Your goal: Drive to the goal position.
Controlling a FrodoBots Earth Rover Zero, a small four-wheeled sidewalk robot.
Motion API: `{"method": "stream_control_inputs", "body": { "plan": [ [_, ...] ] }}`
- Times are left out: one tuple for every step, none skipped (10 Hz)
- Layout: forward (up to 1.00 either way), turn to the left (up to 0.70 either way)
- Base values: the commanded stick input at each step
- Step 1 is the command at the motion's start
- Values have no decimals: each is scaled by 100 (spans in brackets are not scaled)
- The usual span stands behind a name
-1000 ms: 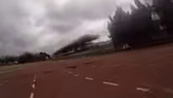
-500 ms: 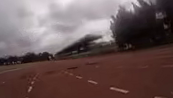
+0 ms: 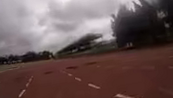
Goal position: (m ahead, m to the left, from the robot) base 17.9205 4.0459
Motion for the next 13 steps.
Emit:
{"method": "stream_control_inputs", "body": {
  "plan": [
    [70,0],
    [70,0],
    [70,0],
    [70,0],
    [70,0],
    [70,0],
    [70,0],
    [70,0],
    [70,0],
    [70,0],
    [70,0],
    [70,0],
    [70,0]
  ]
}}
